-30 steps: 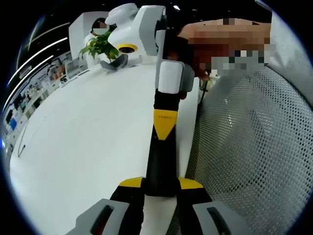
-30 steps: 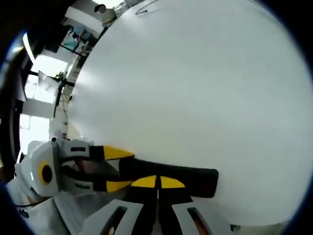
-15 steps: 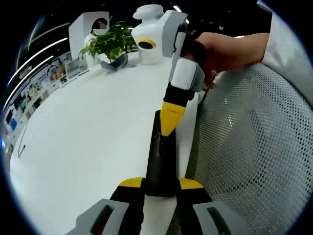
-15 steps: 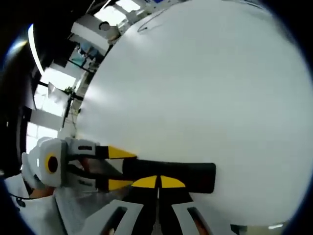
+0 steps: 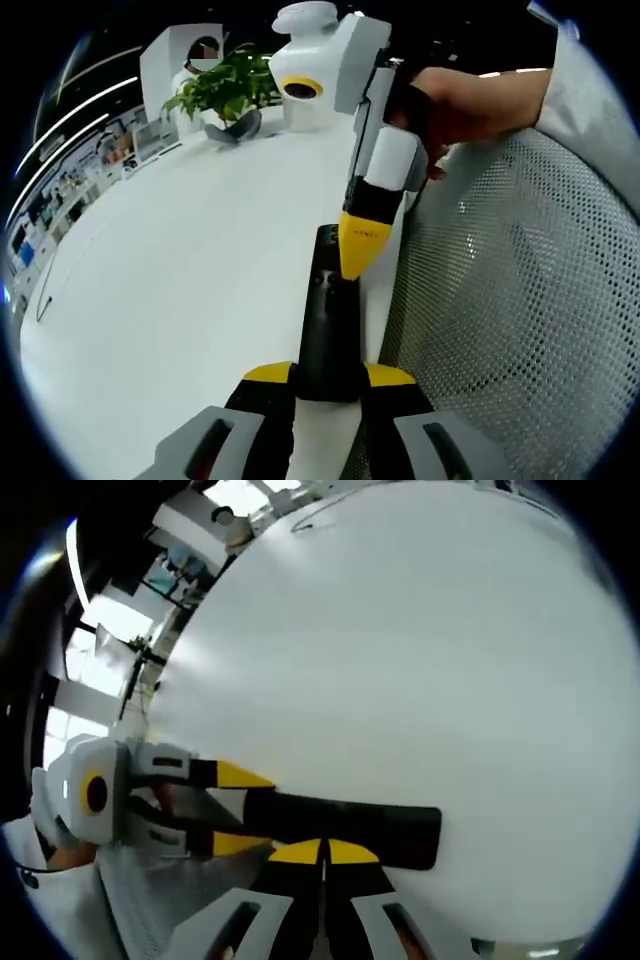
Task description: Press the specified remote control buttons in sequence, fully releasing each button before pressing the next.
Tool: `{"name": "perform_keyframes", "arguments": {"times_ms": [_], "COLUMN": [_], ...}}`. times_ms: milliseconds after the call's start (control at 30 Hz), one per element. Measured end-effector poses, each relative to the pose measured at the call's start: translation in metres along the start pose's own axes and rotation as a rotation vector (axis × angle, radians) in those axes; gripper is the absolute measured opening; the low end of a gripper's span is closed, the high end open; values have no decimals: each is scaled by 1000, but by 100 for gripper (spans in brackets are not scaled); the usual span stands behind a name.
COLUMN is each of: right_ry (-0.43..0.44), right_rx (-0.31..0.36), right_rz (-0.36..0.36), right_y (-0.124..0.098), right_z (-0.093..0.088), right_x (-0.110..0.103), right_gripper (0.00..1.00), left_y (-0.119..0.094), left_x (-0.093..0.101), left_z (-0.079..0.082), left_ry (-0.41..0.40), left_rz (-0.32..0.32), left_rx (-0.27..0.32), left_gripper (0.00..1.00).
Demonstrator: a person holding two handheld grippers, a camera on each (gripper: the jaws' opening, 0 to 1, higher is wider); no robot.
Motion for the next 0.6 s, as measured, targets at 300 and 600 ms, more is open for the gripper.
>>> {"name": "perform_keyframes", "arguments": {"times_ms": [300, 600], "right_ry": [-111, -190], "right_rx": [-61, -201], "right_rz": [-59, -157], "right_y": [6, 12], "right_z": [0, 5], "right_x": [-6, -13], "right_gripper": [0, 0], "left_y": [0, 1], "left_x": [0, -1], "left_z": [0, 0], "left_ry": [3, 17], "left_rz": [5, 2], "left_rx": [7, 17], "left_gripper": [24, 24]}}
Point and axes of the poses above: the point that each gripper's makers call its tool centre point, and the gripper's own axes: y roughly forward along the fingers, x roughly to its right, z roughly out of its top, the point moved 7 cm from there along -y, roughly backward along the fingers, and after that the axes turned 12 degrees about z, right-handed, at the moved point
